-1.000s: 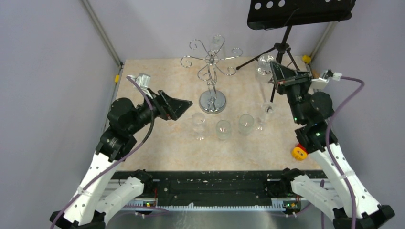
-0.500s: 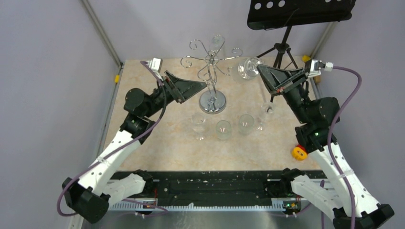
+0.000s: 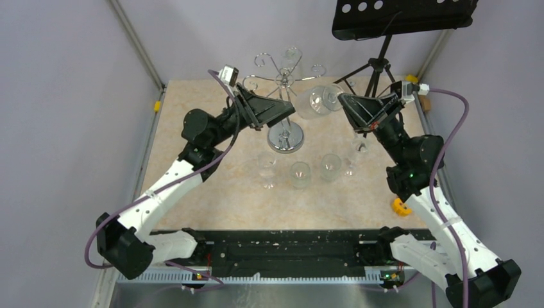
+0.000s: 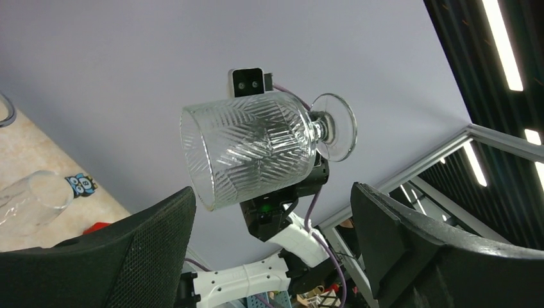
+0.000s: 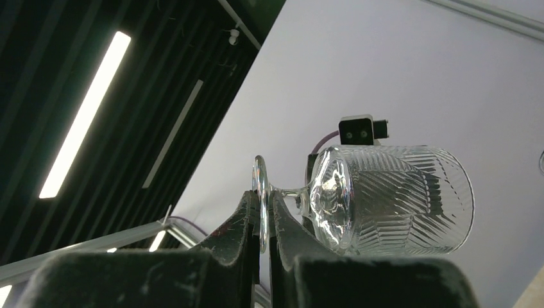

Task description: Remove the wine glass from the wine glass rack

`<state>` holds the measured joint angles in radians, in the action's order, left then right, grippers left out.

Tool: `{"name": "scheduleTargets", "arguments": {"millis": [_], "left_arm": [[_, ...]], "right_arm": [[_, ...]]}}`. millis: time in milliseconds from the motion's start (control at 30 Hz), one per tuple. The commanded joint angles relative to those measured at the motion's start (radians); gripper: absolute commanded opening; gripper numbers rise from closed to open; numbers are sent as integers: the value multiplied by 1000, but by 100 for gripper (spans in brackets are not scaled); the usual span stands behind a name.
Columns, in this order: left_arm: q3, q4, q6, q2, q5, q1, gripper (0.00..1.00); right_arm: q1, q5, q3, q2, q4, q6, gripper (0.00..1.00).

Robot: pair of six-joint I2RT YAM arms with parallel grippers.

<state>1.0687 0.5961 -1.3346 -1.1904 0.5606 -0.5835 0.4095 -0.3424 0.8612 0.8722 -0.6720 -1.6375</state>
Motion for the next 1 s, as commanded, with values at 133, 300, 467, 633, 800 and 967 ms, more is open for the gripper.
{"name": "scheduleTargets", "arguments": {"millis": [133, 300, 467, 633, 800, 967], "left_arm": [[54, 151, -95, -45, 50, -11, 92], [64, 343, -228, -87, 86, -29, 89], [107, 539, -367, -144, 141, -58, 69], [108, 608, -396, -136, 154, -73, 53], [105, 615, -385, -110, 156, -79, 48], [109, 590, -372, -95, 160, -80, 43]], "right_arm": [[3, -4, 14, -13, -203, -76, 0], [9, 5, -16, -12, -210, -120, 0], [14, 15, -65, 13, -278, -177, 0], [16, 21, -76, 13, -293, -179, 0], [15, 37, -99, 3, -287, -178, 0], [17, 41, -110, 16, -300, -182, 0]]}}
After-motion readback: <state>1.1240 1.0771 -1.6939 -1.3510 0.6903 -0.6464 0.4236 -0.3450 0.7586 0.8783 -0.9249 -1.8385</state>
